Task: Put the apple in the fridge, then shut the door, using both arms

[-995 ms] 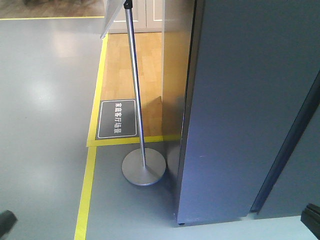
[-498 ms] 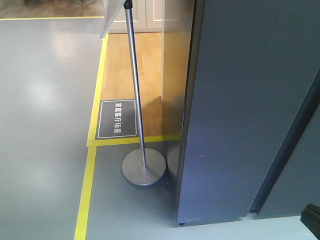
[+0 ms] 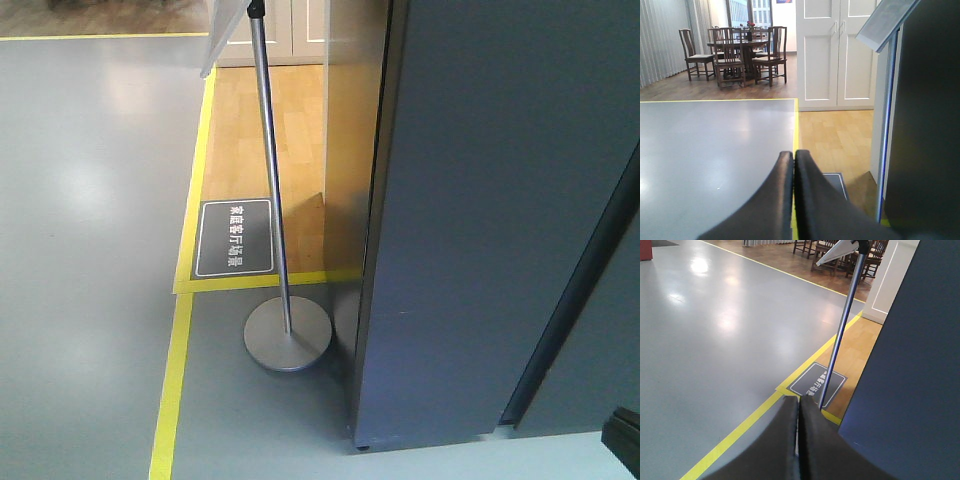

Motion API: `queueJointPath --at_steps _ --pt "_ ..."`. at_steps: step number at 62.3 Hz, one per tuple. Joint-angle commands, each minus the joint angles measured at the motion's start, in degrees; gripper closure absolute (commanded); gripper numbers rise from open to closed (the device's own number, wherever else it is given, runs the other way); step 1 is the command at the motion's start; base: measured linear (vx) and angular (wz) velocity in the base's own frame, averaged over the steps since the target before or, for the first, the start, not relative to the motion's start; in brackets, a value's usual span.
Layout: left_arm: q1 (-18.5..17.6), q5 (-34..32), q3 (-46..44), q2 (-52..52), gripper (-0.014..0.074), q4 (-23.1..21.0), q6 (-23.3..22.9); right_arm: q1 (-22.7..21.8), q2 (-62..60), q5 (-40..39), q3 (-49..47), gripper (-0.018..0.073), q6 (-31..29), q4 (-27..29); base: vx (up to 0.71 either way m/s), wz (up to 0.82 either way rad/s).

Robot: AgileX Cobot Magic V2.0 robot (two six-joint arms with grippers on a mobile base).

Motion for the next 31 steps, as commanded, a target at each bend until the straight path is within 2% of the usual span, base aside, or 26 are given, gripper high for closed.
queueJointPath --at_steps 1,7,31 --pt "-0.12 -4.07 1.70 -0.97 0.0603 0.68 -3.50 -0.14 0.72 -3.13 -1.29 0.0563 -0.35 2.16 0.00 0.00" --pt "-0.12 -4.07 1.66 -0.97 0.0603 0.68 -5.69 -0.14 0.72 -3.13 -1.29 0.0563 -0.35 2.16 0.00 0.00" --pt "-0.12 -4.07 1.59 -0.90 0.0603 0.68 -5.69 -0.14 0.72 -3.13 -1.29 0.0563 -0.35 2.16 0.00 0.00"
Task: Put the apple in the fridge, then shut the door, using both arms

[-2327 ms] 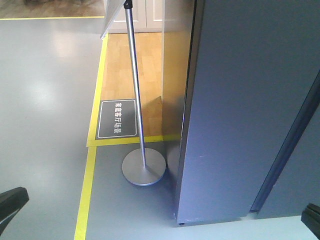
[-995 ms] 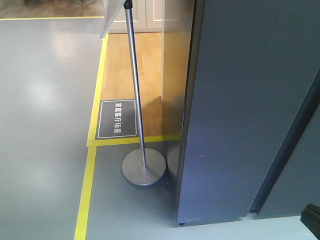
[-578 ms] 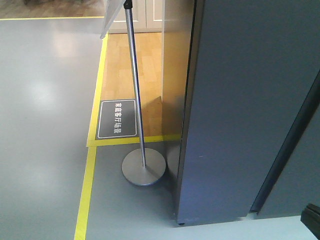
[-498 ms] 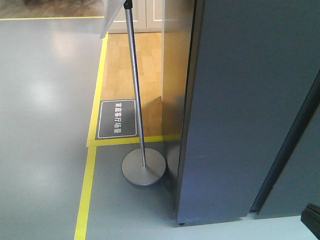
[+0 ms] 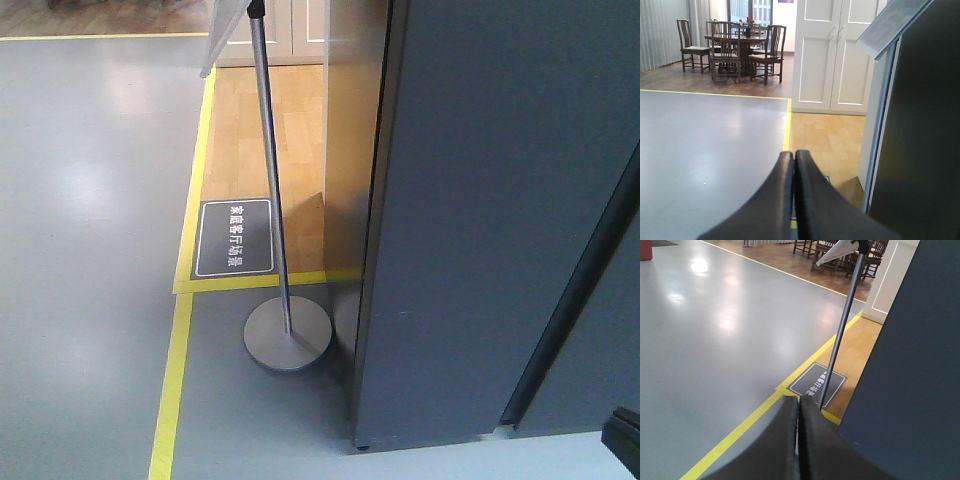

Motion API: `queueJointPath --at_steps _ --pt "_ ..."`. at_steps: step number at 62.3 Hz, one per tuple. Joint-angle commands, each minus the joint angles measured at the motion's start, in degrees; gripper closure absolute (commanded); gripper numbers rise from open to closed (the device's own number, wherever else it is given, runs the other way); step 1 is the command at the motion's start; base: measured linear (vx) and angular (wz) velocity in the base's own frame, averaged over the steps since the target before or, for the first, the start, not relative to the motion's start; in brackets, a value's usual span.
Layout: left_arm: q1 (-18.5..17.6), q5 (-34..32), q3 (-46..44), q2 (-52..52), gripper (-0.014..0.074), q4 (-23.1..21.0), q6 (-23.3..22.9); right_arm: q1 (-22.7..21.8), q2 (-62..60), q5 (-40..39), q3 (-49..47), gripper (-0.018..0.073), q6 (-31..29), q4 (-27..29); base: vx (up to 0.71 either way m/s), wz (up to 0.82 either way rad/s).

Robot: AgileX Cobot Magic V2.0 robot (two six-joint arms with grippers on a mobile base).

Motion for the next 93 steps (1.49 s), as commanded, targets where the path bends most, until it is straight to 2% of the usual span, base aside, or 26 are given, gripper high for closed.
queueJointPath --at_steps 1,48,54,59,65,80,87,93 --pt "-0.12 -4.07 1.59 -0.90 0.0603 0.03 -0.47 -0.14 0.72 -3.13 -1.29 0.0563 -0.35 2.16 0.00 0.00" --pt "-0.12 -4.07 1.59 -0.91 0.0603 0.03 -0.42 -0.14 0.72 -4.97 -1.29 0.0563 -0.42 1.94 0.00 0.00" --pt "-0.12 -4.07 1.59 -0.91 0.0603 0.03 -0.42 -0.14 0.72 -5.52 -1.29 0.0563 0.98 1.68 0.00 0.00" --pt "-0.12 -4.07 1.59 -0.91 0.0603 0.03 -0.42 -0.14 0.72 -6.48 -1.22 0.0563 4.47 -0.41 0.00 0.00" --pt "-0.12 -4.07 1.59 -0.91 0.0603 0.03 -0.42 -0.14 0.72 -7.47 -1.22 0.0563 11.59 -5.83 0.00 0.00" --pt "-0.12 -4.07 1.59 -0.91 0.0603 0.03 -0.42 -0.14 -0.65 -11.87 -1.18 0.0563 37.58 -24.20 0.00 0.00" --pt "-0.12 -4.07 1.59 -0.91 0.0603 0.03 -0.42 -0.14 -1.16 -16.34 0.12 0.0563 42.61 -31.74 0.00 0.00" --pt "-0.12 -4.07 1.59 -0.91 0.0603 0.03 -0.42 -0.14 -2.65 -22.09 5.17 0.0563 44.43 -34.93 0.00 0.00"
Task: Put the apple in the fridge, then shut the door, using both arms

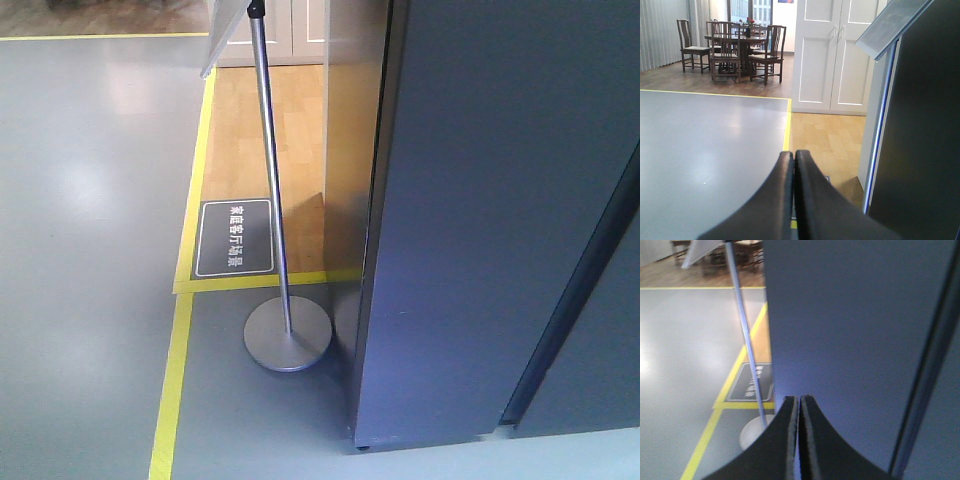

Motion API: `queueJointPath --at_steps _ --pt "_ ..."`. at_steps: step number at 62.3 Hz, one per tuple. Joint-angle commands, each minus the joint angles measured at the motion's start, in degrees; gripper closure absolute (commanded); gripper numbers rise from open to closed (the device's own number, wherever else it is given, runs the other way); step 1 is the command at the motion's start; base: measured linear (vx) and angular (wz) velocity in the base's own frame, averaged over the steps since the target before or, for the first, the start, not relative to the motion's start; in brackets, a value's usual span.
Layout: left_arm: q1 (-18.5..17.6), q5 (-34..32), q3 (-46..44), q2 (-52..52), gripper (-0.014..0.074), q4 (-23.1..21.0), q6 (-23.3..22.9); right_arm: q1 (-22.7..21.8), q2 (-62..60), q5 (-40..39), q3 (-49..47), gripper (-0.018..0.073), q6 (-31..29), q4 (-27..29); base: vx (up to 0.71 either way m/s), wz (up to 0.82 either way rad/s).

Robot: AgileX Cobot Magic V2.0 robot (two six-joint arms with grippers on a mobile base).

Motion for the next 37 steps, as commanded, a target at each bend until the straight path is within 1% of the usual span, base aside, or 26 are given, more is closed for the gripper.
queueJointPath --at_steps 1,4,12,19,27,28,31,37 --pt "-0.12 -4.07 1.59 -0.89 0.0603 0.01 -0.37 -0.14 -0.81 -9.51 3.47 0.0563 2.89 -3.32 0.00 0.00" --pt "-0.12 -4.07 1.59 -0.89 0.0603 0.01 -0.37 -0.14 -2.25 -12.98 6.61 0.0563 3.68 -4.05 0.00 0.00" --pt "-0.12 -4.07 1.59 -0.89 0.0603 0.01 -0.37 -0.14 -6.49 -18.62 14.28 0.0563 6.65 -6.69 0.00 0.00" --pt "-0.12 -4.07 1.59 -0.89 0.0603 0.01 -0.37 -0.14 -9.46 -23.68 19.72 0.0563 11.22 -8.33 0.00 0.00" --pt "-0.12 -4.07 1.59 -0.89 0.0603 0.01 -0.37 -0.14 -9.40 -31.98 25.17 0.0563 15.59 -10.79 0.00 0.00" --pt "-0.12 -4.07 1.59 -0.89 0.0603 0.01 -0.37 -0.14 -9.40 -33.99 26.04 0.0563 15.96 -11.45 0.00 0.00" --pt "-0.12 -4.07 1.59 -0.89 0.0603 0.01 -0.37 -0.14 -9.40 -34.76 26.38 0.0563 16.37 -12.53 0.00 0.00" --pt "-0.12 -4.07 1.59 -0.89 0.0603 0.01 -0.37 -0.14 -9.40 -37.83 26.35 0.0563 15.96 -17.00 0.00 0.00"
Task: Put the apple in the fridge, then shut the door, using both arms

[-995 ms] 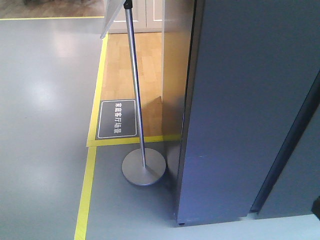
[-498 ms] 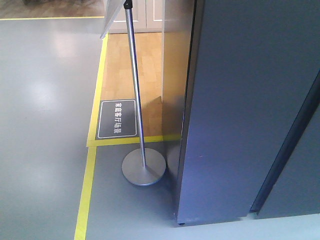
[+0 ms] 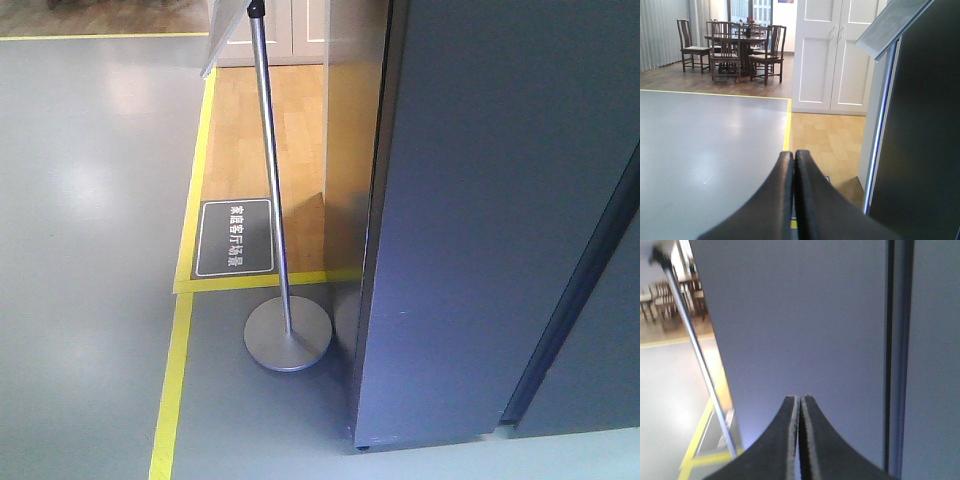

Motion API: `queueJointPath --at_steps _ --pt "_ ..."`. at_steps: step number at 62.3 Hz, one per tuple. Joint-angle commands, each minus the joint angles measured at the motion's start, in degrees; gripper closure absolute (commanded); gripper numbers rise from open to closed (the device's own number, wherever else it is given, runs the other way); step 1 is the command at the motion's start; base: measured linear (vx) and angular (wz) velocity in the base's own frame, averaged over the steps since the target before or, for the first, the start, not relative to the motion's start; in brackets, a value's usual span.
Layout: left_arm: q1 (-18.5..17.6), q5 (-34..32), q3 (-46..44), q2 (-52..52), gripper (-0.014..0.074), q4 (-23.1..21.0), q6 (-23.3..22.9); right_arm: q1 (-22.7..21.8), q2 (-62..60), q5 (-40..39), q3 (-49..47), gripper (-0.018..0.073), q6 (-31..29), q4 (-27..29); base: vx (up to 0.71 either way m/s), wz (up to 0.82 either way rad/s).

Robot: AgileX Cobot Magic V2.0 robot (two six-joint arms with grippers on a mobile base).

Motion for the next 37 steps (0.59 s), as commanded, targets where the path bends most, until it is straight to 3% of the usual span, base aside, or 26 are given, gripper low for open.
queueJointPath --at_steps 1,37 --pt "-0.12 -4.07 1.59 -0.89 0.0603 0.01 -0.37 -0.14 -1.10 -8.70 0.82 0.0563 0.27 -4.96 0.00 0.00" --pt "-0.12 -4.07 1.59 -0.89 0.0603 0.01 -0.37 -0.14 -1.04 -15.12 0.82 0.0563 -0.38 -6.35 0.00 0.00"
